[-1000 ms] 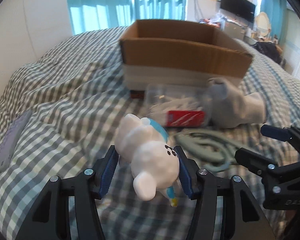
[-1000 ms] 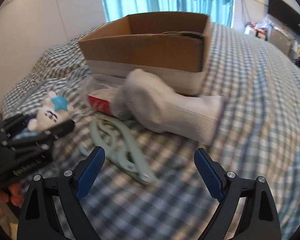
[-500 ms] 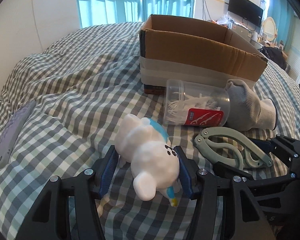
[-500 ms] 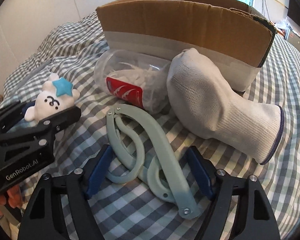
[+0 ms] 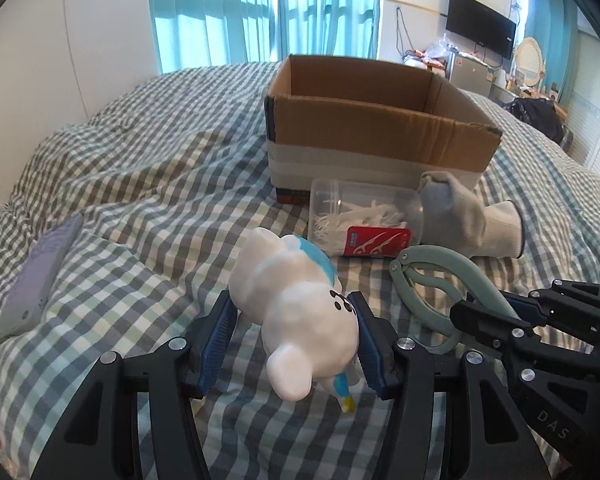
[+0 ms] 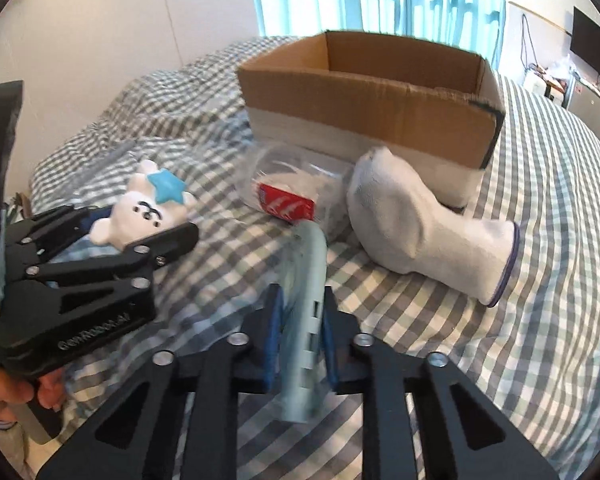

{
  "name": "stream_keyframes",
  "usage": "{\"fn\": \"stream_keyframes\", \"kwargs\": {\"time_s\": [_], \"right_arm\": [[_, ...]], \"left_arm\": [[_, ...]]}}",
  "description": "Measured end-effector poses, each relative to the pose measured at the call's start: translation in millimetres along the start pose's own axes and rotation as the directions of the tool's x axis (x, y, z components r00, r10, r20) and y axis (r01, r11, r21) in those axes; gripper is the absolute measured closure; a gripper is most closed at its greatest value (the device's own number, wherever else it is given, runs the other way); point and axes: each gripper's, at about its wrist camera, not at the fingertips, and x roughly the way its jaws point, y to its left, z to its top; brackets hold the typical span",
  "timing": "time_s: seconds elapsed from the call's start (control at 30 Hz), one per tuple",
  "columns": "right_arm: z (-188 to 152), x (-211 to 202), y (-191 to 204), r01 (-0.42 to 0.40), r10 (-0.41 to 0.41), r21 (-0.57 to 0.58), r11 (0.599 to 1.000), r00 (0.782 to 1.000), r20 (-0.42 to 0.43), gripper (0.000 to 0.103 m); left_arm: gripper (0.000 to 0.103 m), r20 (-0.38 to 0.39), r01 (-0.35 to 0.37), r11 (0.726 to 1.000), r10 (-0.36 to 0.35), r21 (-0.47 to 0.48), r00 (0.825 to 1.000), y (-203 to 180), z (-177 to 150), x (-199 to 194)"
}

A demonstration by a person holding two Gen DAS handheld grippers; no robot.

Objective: Organize objects
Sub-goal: 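Grasp the pale green folding hanger with the right tool, then carry the plush bear and green hanger over the box and lower them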

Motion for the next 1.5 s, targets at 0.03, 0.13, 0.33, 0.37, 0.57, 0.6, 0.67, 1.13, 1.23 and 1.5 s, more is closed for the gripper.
{"fn": "stream_keyframes", "kwargs": {"time_s": [0.03, 0.13, 0.33, 0.37, 0.57, 0.6, 0.67, 1.13, 1.23, 1.5], "right_arm": [[-0.7, -6.1, 2.1, 0.007, -0.006, -0.014, 1.000, 1.000, 0.008, 0.090], [-6.4, -23.6, 3.2, 0.025, -0.023, -0.052, 0.998, 0.999, 0.030, 0.092], [0.8, -47.9, 7.5, 0.052, -0.048, -0.039, 0.998, 0.995, 0.090, 0.092], [2.6, -48.6, 10.1, 0.060, -0.056, -0.037, 0.998, 0.993, 0.100, 0.092], [19.3, -80.7, 7.9, 0.109, -0.098, -0.052, 0.993, 0.980, 0.174, 0.092], [23.9, -85.8, 7.2, 0.118, -0.106, -0.058, 0.991, 0.977, 0.186, 0.092], [36.0, -100.0, 4.0, 0.138, -0.120, -0.071, 0.988, 0.968, 0.221, 0.092], [130.1, -107.6, -23.5, 0.198, -0.156, -0.088, 0.976, 0.924, 0.349, 0.092], [150.4, -95.6, -33.6, 0.200, -0.158, -0.084, 0.976, 0.921, 0.357, 0.092], [191.0, -44.7, -69.1, 0.185, -0.154, -0.064, 0.981, 0.930, 0.335, 0.092]], "left_arm": [[0.045, 0.004, 0.001, 1.000, -0.001, 0.000, 1.000, -0.3, 0.2, -2.6], [0.045, 0.015, 0.001, 1.000, -0.001, 0.002, 1.000, -1.5, 0.8, -10.3], [0.045, 0.038, 0.014, 1.000, -0.014, 0.003, 0.999, -4.7, 2.9, -24.2], [0.045, 0.043, 0.018, 1.000, -0.018, 0.004, 0.999, -5.6, 4.6, -27.1], [0.045, 0.088, 0.054, 0.999, -0.054, 0.006, 0.995, -9.8, 23.9, -41.7], [0.045, 0.096, 0.061, 0.998, -0.061, 0.006, 0.993, -9.8, 28.9, -43.1], [0.045, 0.120, 0.074, 0.997, -0.073, 0.003, 0.990, -10.6, 42.6, -47.4], [0.045, 0.262, 0.108, 0.993, -0.118, 0.052, 0.958, -28.0, 153.1, -40.8], [0.045, 0.265, 0.107, 0.993, -0.118, 0.057, 0.957, -30.6, 169.6, -27.8], [0.045, 0.229, 0.080, 0.994, -0.095, 0.073, 0.969, -39.5, 198.4, 31.4]]}}
